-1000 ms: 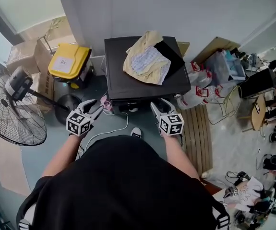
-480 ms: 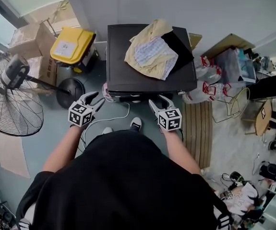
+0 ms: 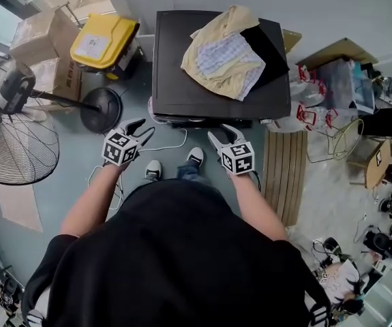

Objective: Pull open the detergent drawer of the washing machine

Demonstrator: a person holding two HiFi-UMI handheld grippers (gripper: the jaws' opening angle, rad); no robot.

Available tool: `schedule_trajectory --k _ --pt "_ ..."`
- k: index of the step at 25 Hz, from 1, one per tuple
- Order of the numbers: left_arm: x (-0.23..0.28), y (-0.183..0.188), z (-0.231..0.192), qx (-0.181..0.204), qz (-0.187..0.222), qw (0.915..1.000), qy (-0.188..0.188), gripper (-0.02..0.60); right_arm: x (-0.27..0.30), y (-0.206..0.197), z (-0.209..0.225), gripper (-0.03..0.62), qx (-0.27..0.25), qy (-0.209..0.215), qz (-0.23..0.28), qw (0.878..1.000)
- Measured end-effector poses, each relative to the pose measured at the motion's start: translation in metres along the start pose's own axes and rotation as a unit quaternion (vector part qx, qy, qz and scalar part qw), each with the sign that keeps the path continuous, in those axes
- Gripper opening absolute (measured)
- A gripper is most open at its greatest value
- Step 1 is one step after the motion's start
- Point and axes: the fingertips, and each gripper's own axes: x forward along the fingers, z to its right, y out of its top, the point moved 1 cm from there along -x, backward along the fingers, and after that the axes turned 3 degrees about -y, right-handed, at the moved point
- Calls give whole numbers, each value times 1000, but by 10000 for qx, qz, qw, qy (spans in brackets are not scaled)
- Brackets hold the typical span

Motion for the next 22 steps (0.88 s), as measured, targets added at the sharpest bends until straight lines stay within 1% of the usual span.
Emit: schedule_trajectory --k 7,16,20,22 --pt "28 -14 -13 -132 -220 9997 -33 192 24 -17 2 206 38 93 -230 9997" --pt "59 -40 -20 -248 -506 9983 -122 192 55 -40 7 206 -134 148 -548 9983" --pt "71 -45 -27 -273 -551 9981 -98 192 70 -46 6 206 -322 211 -650 9971" --pt "77 -49 -30 -277 -575 9979 -72 192 77 -49 5 206 -310 233 -688 9969"
